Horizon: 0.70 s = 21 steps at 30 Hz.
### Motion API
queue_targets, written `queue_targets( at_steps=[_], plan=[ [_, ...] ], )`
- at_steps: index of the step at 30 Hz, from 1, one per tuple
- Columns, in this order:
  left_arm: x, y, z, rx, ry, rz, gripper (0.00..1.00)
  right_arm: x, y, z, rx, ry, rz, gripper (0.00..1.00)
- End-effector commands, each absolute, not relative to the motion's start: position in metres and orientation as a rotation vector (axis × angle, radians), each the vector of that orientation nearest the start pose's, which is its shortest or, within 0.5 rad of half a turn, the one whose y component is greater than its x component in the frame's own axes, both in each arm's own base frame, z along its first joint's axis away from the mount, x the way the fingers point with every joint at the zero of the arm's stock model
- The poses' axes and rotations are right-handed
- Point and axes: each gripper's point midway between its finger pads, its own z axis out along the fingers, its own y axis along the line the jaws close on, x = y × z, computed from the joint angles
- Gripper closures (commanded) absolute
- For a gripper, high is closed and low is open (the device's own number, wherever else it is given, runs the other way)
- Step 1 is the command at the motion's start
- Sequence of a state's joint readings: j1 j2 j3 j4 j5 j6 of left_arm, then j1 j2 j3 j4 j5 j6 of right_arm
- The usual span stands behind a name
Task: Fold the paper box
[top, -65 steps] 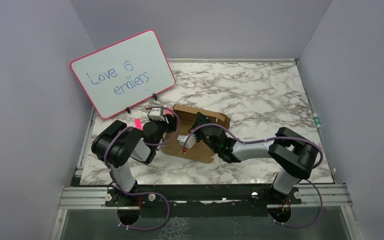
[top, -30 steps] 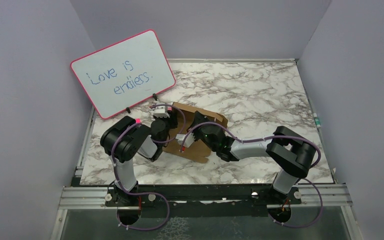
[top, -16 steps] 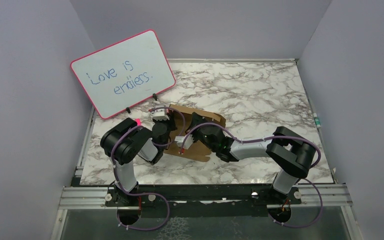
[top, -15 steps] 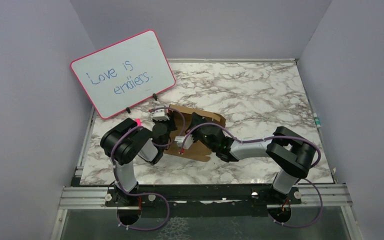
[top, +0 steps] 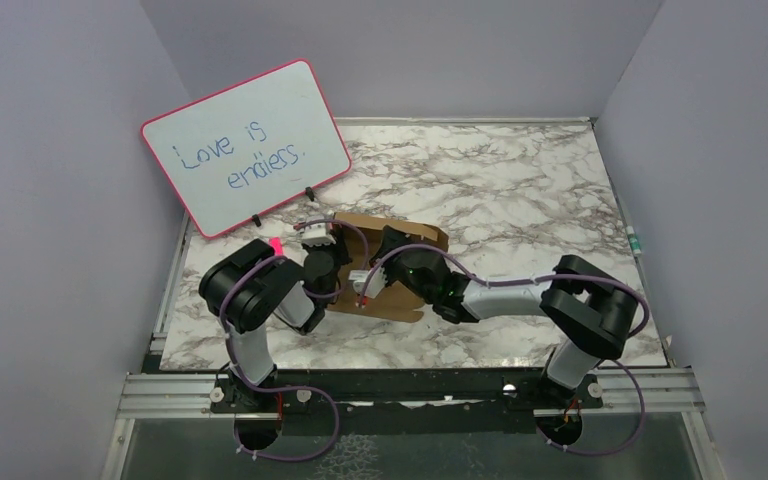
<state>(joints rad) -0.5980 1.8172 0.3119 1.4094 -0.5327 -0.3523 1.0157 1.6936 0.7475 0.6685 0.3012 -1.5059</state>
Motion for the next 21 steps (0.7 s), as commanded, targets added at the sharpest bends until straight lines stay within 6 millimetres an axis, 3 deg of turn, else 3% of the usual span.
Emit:
queue_targets(
  at_steps=[1, 6, 15, 21],
  plan=[
    [0.36, -0.141, 0.072, -0.274, 1.627, -0.261, 0.89, 0.32, 0.335, 0.153, -1.662, 0.958, -0.515, 0.77],
    [0.356, -0.139, 0.075, -0.264, 1.644, -0.255, 0.87, 0.311, 0.331, 0.172, -1.538, 1.141, -0.335, 0.62],
    [0.35, -0.14, 0.075, -0.269, 1.672, -0.272, 0.8, 0.279, 0.316, 0.194, -1.322, 1.358, -0.026, 0.49],
    [0.342, -0.144, 0.073, -0.254, 1.702, -0.292, 0.66, 0.27, 0.302, 0.225, -0.968, 1.525, 0.173, 0.36]
  ],
)
